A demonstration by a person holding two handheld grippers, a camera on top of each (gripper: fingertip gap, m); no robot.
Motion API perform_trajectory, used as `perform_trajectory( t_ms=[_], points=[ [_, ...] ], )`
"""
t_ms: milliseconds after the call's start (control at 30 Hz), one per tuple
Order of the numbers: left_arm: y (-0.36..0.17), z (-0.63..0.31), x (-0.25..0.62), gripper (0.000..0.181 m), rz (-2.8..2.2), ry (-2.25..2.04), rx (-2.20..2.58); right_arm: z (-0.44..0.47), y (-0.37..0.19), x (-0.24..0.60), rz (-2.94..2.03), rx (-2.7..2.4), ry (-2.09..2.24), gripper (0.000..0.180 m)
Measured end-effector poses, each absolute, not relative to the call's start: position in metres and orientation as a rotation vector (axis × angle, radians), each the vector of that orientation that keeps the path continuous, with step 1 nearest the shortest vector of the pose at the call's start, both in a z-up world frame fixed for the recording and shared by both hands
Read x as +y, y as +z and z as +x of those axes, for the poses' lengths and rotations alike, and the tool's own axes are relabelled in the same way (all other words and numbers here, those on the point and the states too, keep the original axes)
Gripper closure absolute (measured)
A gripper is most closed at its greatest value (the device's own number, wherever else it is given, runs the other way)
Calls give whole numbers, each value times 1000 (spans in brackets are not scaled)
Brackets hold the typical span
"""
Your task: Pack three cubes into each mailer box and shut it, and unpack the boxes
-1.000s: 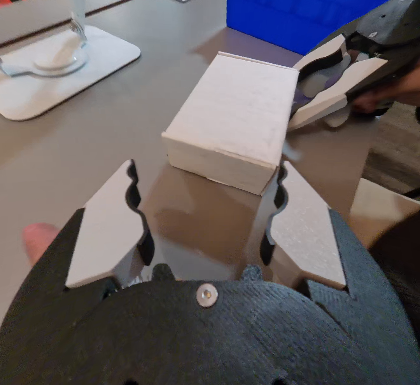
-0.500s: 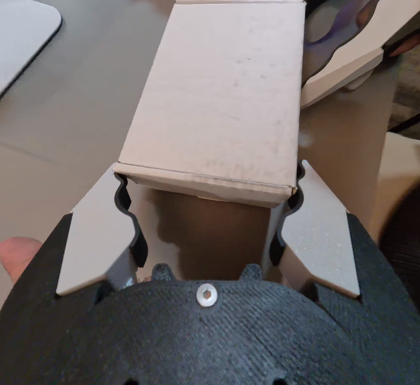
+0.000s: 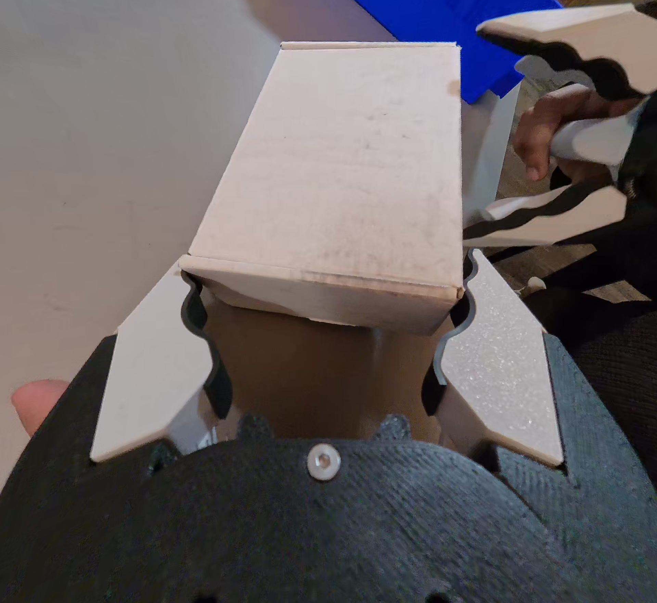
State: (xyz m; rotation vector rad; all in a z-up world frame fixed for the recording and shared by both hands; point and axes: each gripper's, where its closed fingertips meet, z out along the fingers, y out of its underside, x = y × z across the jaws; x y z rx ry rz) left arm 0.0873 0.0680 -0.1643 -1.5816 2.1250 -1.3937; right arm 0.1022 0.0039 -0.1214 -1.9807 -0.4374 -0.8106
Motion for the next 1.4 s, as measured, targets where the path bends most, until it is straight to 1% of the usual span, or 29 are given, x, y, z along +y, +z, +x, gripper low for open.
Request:
perform_trajectory(
  t_ms=[33, 200, 300, 367, 533, 667, 767, 933, 1200, 1233, 1300, 1400],
  points=[
    [-165, 87, 68, 40, -1580, -1383, 2126, 100, -124, 6, -1980, -500, -883, 79],
    [-166, 80, 62, 40, -1569, -1353, 2138, 89, -130, 15, -1924, -698, -1083, 89],
    [-167, 73, 60, 40, -1568, -1333, 2137, 86, -132, 22, -1908, -747, -1099, 97],
    [-166, 67, 60, 40, -1579, -1329, 2126, 83, -135, 28, -1907, -785, -1088, 107],
    [-165, 51, 67, 40, -1620, -1297, 2067, 71, -137, 47, -1814, -933, -1111, 114],
    [-163, 44, 84, 41, -1652, -1302, 1935, 64, -137, 59, -1796, -990, -1075, 115],
    [-159, 38, 107, 42, -1648, -1226, 1819, 75, -136, 63, -1822, -975, -1076, 115],
    [-142, 28, 122, 54, -1593, -1329, 1690, 91, -129, 69, -1836, -877, -1027, 115],
    [-149, 22, 118, 55, -1374, -1114, 1791, 97, -121, 73, -1837, -767, -967, 115],
    [-149, 23, 117, 56, -1345, -1089, 1800, 97, -121, 72, -1838, -775, -967, 115],
    [-151, 23, 114, 66, -1288, -1041, 1831, 93, -122, 70, -1839, -796, -951, 115],
    [-153, 25, 108, 65, -1217, -989, 1870, 83, -121, 66, -1832, -817, -903, 115]
  ],
)
